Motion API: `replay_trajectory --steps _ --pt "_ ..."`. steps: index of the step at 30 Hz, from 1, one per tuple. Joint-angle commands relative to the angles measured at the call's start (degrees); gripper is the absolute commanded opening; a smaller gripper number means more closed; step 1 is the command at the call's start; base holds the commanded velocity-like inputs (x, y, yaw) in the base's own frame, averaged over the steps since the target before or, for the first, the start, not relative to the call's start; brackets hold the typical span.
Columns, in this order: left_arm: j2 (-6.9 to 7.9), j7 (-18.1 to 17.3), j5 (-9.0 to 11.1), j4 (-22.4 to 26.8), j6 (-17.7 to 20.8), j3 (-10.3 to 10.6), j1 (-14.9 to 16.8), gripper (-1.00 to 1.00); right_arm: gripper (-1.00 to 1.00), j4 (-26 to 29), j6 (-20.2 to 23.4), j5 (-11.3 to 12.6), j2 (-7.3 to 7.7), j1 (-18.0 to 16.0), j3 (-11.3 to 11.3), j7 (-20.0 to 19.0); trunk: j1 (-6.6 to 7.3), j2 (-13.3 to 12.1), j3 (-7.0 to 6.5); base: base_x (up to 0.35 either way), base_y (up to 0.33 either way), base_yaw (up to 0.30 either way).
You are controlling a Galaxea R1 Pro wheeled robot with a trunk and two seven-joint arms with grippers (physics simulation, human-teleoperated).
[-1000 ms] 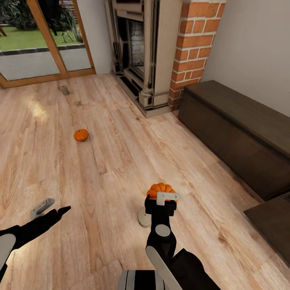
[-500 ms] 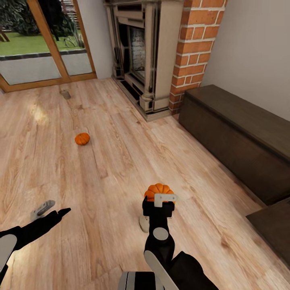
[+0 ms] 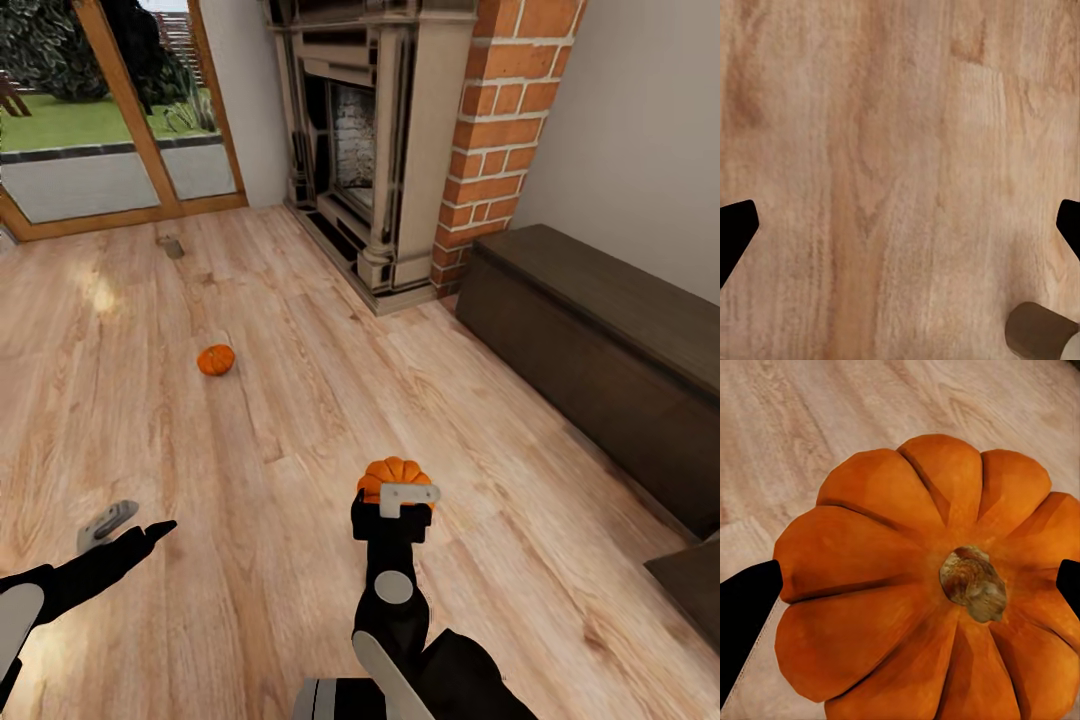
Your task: Place each of the two pumpkins and all three candles from the living room inside a cabinet in the living room (use any cabinet), then make sure every cabinet is closed, and position the cauldron so it is next to a table in the living room.
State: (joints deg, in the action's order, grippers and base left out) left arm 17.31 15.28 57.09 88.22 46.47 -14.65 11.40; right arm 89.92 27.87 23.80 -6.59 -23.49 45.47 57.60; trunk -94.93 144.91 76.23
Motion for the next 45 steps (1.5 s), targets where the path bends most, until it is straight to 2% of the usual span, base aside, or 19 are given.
replay_trajectory --steps 1,13,15,21,33,40,45 --pt "0.0 0.48 0.62 0.03 0.2 -0.03 0.03 1.0 -1.0 0.07 0.51 0.22 -0.01 -0.07 0.36 0.48 0.01 0.02 -0.05 0.002 0.22 0.0" --pt "0.0 0.45 0.68 -0.97 0.24 -0.03 0.03 1.0 -1.0 0.0 0.51 0.25 0.0 -0.07 0.9 0.58 0.01 0.02 -1.13 -0.013 0.27 0.0" --pt "-0.06 0.45 0.73 -1.08 0.28 0.01 0.03 1.0 -1.0 0.0 0.51 0.22 0.0 -0.07 0.88 0.58 0.01 0.02 -1.31 -0.01 0.047 0.023" --pt "-1.8 0.6 0.64 -1.11 0.28 0.22 0.03 1.0 -1.0 0.03 0.51 0.25 -0.01 -0.07 0.96 0.58 0.01 0.02 -1.79 -0.001 0.005 0.136" --pt "-2.11 0.62 0.65 -1.18 0.29 0.32 0.03 1.0 -1.0 -0.01 0.52 0.28 -0.07 -0.07 1.91 0.48 0.01 0.02 -1.95 0.0 0.0 0.034" --pt "-2.88 0.62 0.65 -1.79 0.29 0.32 0.03 1.0 -1.0 0.01 0.55 0.25 -0.1 -0.07 3.9 0.58 0.01 0.02 -1.95 0.0 0.0 0.014" --pt "-2.9 0.68 0.48 -3.39 0.21 0.32 0.03 1.0 -1.0 -0.01 0.51 0.19 -0.09 -0.07 4.18 2.13 0.01 0.02 -1.95 0.0 0.0 0.257"
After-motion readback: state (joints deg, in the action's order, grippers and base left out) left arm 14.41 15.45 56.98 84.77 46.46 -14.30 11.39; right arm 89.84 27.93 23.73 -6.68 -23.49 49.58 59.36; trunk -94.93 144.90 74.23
